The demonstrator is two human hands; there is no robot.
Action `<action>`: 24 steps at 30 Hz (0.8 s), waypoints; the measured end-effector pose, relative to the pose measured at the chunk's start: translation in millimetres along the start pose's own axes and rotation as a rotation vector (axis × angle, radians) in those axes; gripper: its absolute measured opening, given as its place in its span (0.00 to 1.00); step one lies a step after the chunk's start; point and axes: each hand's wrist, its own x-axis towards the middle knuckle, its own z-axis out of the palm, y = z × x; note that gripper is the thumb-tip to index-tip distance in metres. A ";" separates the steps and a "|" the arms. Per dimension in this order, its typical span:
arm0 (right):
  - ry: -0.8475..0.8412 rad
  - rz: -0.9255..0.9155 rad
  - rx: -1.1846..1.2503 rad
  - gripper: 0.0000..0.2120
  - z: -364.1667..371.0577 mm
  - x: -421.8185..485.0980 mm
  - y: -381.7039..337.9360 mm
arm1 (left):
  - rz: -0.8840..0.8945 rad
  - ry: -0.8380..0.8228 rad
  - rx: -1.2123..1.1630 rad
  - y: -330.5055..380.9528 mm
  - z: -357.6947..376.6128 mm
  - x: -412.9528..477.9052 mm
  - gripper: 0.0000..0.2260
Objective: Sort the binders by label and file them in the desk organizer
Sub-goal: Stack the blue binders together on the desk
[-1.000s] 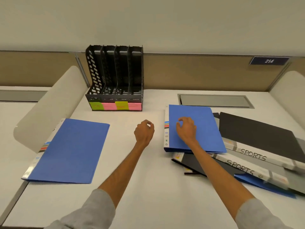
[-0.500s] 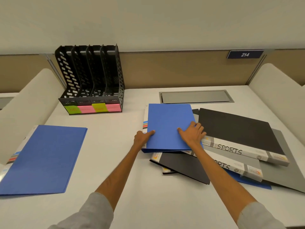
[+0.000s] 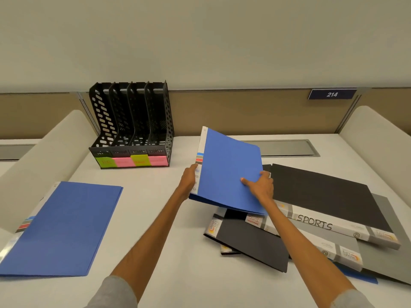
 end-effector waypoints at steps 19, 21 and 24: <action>-0.180 -0.166 0.453 0.27 -4.2 9.1 -96.1 | 0.434 -0.029 0.042 138.0 12.0 -40.5 0.24; -0.188 -0.182 0.462 0.26 -3.5 7.6 -99.6 | 0.448 -0.007 0.046 139.9 15.2 -42.3 0.25; -0.205 -0.202 0.457 0.23 -1.6 7.8 -104.5 | 0.500 0.047 0.112 143.7 22.6 -45.6 0.27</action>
